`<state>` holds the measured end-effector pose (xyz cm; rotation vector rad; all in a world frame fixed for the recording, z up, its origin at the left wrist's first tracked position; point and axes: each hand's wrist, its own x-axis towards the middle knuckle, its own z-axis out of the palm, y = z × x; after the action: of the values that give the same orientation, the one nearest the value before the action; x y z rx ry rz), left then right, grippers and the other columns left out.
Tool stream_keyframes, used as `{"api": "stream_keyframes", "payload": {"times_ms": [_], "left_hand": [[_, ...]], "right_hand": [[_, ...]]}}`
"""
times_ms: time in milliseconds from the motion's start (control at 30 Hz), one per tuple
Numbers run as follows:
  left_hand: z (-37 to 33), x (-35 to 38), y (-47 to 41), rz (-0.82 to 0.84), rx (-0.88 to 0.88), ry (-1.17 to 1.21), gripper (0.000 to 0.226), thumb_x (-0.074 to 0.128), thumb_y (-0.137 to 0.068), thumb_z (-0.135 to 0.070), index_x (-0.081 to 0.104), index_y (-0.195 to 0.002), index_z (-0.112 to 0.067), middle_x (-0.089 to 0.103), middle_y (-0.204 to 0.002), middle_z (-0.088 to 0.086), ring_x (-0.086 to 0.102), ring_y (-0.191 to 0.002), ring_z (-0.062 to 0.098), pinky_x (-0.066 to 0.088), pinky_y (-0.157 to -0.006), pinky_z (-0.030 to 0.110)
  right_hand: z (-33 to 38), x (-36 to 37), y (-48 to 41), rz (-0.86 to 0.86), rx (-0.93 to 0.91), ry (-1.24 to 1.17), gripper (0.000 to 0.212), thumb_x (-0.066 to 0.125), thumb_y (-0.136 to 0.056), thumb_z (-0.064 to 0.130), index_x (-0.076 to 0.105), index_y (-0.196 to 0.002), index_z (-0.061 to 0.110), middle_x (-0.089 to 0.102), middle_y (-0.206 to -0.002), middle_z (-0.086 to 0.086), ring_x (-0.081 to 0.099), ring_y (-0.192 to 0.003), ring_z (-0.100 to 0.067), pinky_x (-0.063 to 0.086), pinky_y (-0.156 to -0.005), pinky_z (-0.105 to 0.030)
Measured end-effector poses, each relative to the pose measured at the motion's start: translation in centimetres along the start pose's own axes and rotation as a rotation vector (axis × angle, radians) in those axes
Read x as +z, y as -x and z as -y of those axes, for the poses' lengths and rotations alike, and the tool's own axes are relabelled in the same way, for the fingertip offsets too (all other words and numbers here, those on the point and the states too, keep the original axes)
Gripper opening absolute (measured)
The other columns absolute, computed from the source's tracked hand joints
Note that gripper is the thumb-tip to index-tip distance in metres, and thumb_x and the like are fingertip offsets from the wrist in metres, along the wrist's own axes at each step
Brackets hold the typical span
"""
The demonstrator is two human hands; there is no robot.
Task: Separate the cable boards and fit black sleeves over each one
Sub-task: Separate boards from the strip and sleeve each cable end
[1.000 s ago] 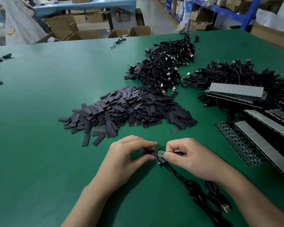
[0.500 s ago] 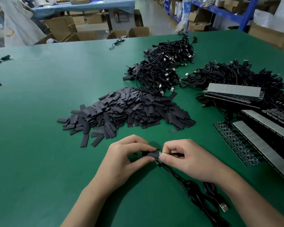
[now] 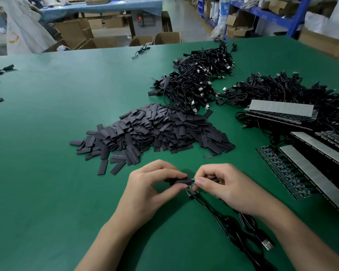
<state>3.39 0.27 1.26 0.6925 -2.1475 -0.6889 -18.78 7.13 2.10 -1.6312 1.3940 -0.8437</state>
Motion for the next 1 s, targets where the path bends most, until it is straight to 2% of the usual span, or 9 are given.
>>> {"api": "stream_keyframes", "payload": {"times_ms": [133, 333, 433, 567, 700, 833, 1000], "left_hand": [[-0.07, 0.22, 0.02, 0.005, 0.014, 0.009, 0.015, 0.084, -0.084, -0.017, 0.080, -0.097, -0.015, 0.070, -0.095, -0.009, 0.069, -0.086, 0.008, 0.054, -0.078, 0.022], [-0.07, 0.46, 0.04, -0.010, 0.027, 0.015, 0.009, 0.083, -0.085, -0.017, 0.080, -0.093, -0.017, 0.071, -0.092, -0.011, 0.069, -0.084, 0.006, 0.052, -0.077, 0.018], [-0.06, 0.53, -0.03, -0.020, 0.018, 0.027, 0.011, 0.082, -0.085, -0.019, 0.080, -0.096, -0.019, 0.072, -0.093, -0.014, 0.070, -0.083, 0.006, 0.052, -0.076, 0.017], [0.11, 0.19, -0.21, -0.154, -0.146, 0.187, 0.031, 0.085, -0.079, -0.026, 0.077, -0.108, -0.028, 0.076, -0.094, -0.011, 0.074, -0.078, 0.014, 0.057, -0.078, 0.023], [0.43, -0.03, -0.28, -0.144, -0.186, 0.246, 0.028, 0.083, -0.077, -0.026, 0.078, -0.103, -0.033, 0.075, -0.090, -0.011, 0.073, -0.079, 0.011, 0.055, -0.078, 0.019], [0.30, -0.12, -0.34, -0.163, -0.259, 0.325, 0.024, 0.085, -0.076, -0.026, 0.080, -0.098, -0.035, 0.076, -0.085, -0.008, 0.072, -0.076, 0.008, 0.054, -0.077, 0.017], [0.01, -0.13, -0.32, -0.226, -0.358, 0.465, 0.025, 0.083, -0.072, -0.023, 0.081, -0.095, -0.032, 0.078, -0.084, 0.000, 0.075, -0.074, 0.016, 0.057, -0.075, 0.020]], "right_hand": [[-0.11, 0.16, -0.10, -0.009, 0.016, -0.008, 0.019, 0.060, -0.093, 0.040, 0.070, -0.085, 0.026, 0.058, -0.070, 0.013, 0.050, -0.067, -0.003, 0.039, -0.065, -0.023], [-0.51, 0.47, -0.18, -0.025, 0.044, 0.001, 0.009, 0.069, -0.097, 0.027, 0.072, -0.089, 0.030, 0.055, -0.065, 0.015, 0.046, -0.061, -0.001, 0.037, -0.060, -0.017], [-0.80, 0.49, -0.26, -0.052, 0.059, 0.034, 0.010, 0.068, -0.098, 0.032, 0.071, -0.088, 0.033, 0.055, -0.064, 0.017, 0.046, -0.060, 0.001, 0.036, -0.059, -0.017], [-0.81, 0.37, -0.37, -0.084, 0.062, -0.110, 0.021, 0.062, -0.095, 0.047, 0.073, -0.089, 0.030, 0.050, -0.060, 0.012, 0.042, -0.056, -0.009, 0.033, -0.056, -0.028], [-0.61, 0.54, -0.60, -0.091, 0.060, -0.227, 0.022, 0.061, -0.094, 0.045, 0.075, -0.087, 0.029, 0.053, -0.056, 0.008, 0.046, -0.053, -0.010, 0.039, -0.054, -0.024], [-0.54, 0.25, -0.50, -0.054, 0.063, -0.237, 0.021, 0.061, -0.095, 0.040, 0.073, -0.087, 0.025, 0.062, -0.062, 0.003, 0.057, -0.059, -0.010, 0.048, -0.061, -0.022], [-0.45, 0.31, -0.44, -0.046, 0.048, -0.234, 0.017, 0.060, -0.097, 0.032, 0.072, -0.087, 0.025, 0.064, -0.064, 0.001, 0.061, -0.061, -0.014, 0.050, -0.067, -0.024]]}}
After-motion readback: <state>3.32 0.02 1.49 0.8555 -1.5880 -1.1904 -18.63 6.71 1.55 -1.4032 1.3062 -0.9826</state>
